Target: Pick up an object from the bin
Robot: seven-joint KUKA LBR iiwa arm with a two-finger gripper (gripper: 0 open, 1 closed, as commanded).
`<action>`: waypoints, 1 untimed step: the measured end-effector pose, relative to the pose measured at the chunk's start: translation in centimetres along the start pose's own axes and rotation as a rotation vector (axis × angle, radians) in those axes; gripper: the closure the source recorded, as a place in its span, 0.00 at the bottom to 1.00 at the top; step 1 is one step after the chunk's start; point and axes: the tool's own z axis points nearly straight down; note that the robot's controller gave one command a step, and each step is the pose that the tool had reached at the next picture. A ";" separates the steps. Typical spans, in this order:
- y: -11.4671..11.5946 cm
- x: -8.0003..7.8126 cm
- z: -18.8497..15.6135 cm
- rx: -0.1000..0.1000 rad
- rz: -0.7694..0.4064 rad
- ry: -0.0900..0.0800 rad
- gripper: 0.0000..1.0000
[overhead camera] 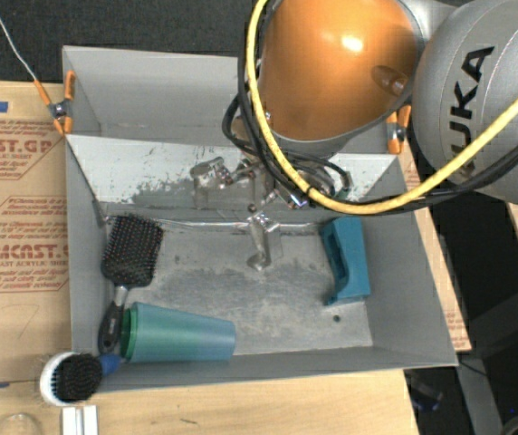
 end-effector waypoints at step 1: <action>0.0 0.1 0.1 -0.002 0.001 0.003 1.00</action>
Offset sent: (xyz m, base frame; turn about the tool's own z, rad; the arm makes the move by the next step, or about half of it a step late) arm 0.0000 0.0000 0.0000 0.0000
